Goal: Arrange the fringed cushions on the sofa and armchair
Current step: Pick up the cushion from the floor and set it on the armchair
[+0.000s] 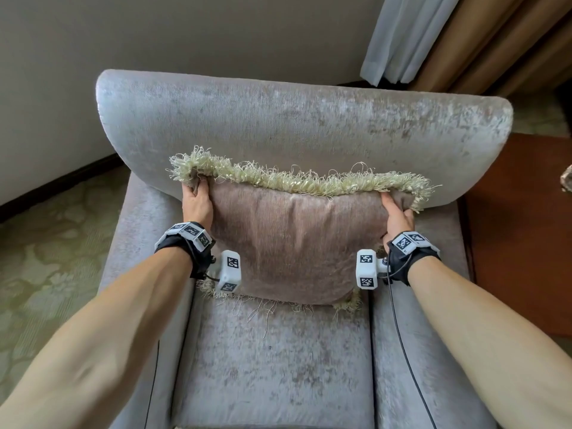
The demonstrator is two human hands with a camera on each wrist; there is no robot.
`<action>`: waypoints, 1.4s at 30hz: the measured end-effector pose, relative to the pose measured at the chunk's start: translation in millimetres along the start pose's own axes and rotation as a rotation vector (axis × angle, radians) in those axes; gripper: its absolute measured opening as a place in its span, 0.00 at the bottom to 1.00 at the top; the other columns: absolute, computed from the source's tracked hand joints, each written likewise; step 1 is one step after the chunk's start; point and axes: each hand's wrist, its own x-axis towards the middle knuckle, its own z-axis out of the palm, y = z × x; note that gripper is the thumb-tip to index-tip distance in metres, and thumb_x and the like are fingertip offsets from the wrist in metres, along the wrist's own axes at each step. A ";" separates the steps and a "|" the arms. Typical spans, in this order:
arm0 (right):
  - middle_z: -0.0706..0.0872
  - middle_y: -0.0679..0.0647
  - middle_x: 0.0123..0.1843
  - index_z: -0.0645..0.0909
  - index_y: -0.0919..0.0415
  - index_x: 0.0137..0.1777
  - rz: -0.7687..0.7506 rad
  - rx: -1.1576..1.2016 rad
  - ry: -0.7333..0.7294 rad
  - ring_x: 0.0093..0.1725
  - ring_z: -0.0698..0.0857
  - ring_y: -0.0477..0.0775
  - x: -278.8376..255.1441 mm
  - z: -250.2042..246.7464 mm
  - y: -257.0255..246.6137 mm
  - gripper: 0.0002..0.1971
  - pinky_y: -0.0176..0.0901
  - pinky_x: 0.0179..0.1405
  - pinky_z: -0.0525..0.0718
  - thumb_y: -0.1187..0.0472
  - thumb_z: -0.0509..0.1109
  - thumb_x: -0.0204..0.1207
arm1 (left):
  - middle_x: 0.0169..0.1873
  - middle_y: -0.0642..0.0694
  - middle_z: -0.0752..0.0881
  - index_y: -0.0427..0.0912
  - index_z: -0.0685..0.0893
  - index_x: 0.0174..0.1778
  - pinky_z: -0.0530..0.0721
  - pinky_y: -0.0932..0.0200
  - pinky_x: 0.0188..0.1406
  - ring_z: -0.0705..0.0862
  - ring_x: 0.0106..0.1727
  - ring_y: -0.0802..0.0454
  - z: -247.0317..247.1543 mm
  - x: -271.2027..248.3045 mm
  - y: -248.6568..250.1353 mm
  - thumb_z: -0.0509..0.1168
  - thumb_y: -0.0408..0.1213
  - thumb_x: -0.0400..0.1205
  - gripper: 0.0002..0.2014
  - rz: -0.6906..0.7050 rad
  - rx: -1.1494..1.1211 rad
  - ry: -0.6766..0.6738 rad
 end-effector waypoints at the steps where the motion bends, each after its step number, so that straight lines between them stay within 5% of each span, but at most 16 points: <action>1: 0.71 0.56 0.75 0.61 0.60 0.82 -0.012 -0.007 0.010 0.71 0.73 0.57 -2.1 -1.1 0.0 0.44 0.52 0.69 0.71 0.38 0.72 0.73 | 0.66 0.52 0.80 0.52 0.70 0.77 0.69 0.55 0.73 0.77 0.69 0.52 -1.3 -1.5 -1.5 0.59 0.47 0.87 0.21 0.010 -0.019 0.003; 8: 0.79 0.56 0.63 0.70 0.55 0.65 -0.019 0.095 -0.006 0.62 0.82 0.61 -6.3 -2.6 1.5 0.40 0.66 0.66 0.79 0.36 0.80 0.58 | 0.65 0.56 0.80 0.57 0.71 0.74 0.69 0.59 0.73 0.76 0.69 0.56 -10.4 -9.1 -2.7 0.60 0.45 0.87 0.18 0.023 -0.118 0.015; 11: 0.72 0.57 0.75 0.62 0.51 0.79 -0.020 0.013 -0.038 0.71 0.77 0.64 -8.5 -1.8 4.7 0.57 0.69 0.70 0.75 0.28 0.78 0.51 | 0.64 0.51 0.78 0.50 0.66 0.78 0.69 0.54 0.71 0.76 0.67 0.50 -12.6 -8.4 -5.7 0.62 0.53 0.84 0.27 -0.026 0.017 -0.035; 15: 0.61 0.58 0.84 0.49 0.55 0.85 -0.025 -0.155 -0.014 0.80 0.66 0.66 -7.3 -2.8 9.9 0.50 0.66 0.76 0.66 0.34 0.70 0.72 | 0.75 0.36 0.72 0.52 0.59 0.81 0.69 0.42 0.75 0.74 0.73 0.34 -17.7 -9.7 -6.8 0.62 0.71 0.71 0.46 -0.158 0.302 0.008; 20: 0.63 0.60 0.83 0.49 0.54 0.85 -0.014 -0.151 -0.013 0.79 0.67 0.66 -11.2 -5.3 9.4 0.48 0.68 0.75 0.68 0.35 0.69 0.74 | 0.79 0.34 0.63 0.53 0.54 0.84 0.66 0.37 0.75 0.69 0.76 0.32 -18.5 -18.0 -0.3 0.62 0.73 0.72 0.49 -0.236 0.343 0.038; 25: 0.62 0.58 0.83 0.49 0.50 0.85 -0.043 -0.099 -0.036 0.78 0.68 0.65 -20.7 -9.5 3.9 0.49 0.68 0.73 0.71 0.41 0.75 0.72 | 0.80 0.34 0.62 0.52 0.53 0.84 0.66 0.33 0.76 0.67 0.78 0.33 -22.6 -30.3 6.3 0.63 0.77 0.67 0.55 -0.131 0.358 0.013; 33: 0.58 0.53 0.84 0.52 0.38 0.82 -0.158 -0.165 -0.170 0.78 0.67 0.63 -61.0 -14.1 -8.3 0.52 0.73 0.72 0.70 0.39 0.79 0.61 | 0.80 0.38 0.63 0.55 0.58 0.84 0.64 0.38 0.79 0.64 0.80 0.38 -26.3 -76.7 34.4 0.68 0.72 0.70 0.49 0.130 0.380 -0.028; 38: 0.63 0.55 0.81 0.57 0.43 0.82 -0.321 -0.233 -0.205 0.78 0.67 0.58 -92.0 -26.3 -11.7 0.48 0.57 0.76 0.66 0.46 0.80 0.66 | 0.81 0.41 0.63 0.57 0.58 0.83 0.62 0.43 0.79 0.61 0.81 0.41 -43.2 -109.7 54.0 0.69 0.69 0.71 0.47 0.277 0.450 -0.055; 42: 0.61 0.55 0.81 0.58 0.43 0.82 -0.400 -0.262 -0.201 0.79 0.65 0.59 -122.3 -33.5 -9.7 0.47 0.59 0.76 0.67 0.47 0.81 0.66 | 0.79 0.44 0.64 0.64 0.59 0.81 0.70 0.39 0.75 0.63 0.80 0.44 -62.5 -133.7 61.2 0.65 0.75 0.66 0.48 0.362 0.490 -0.074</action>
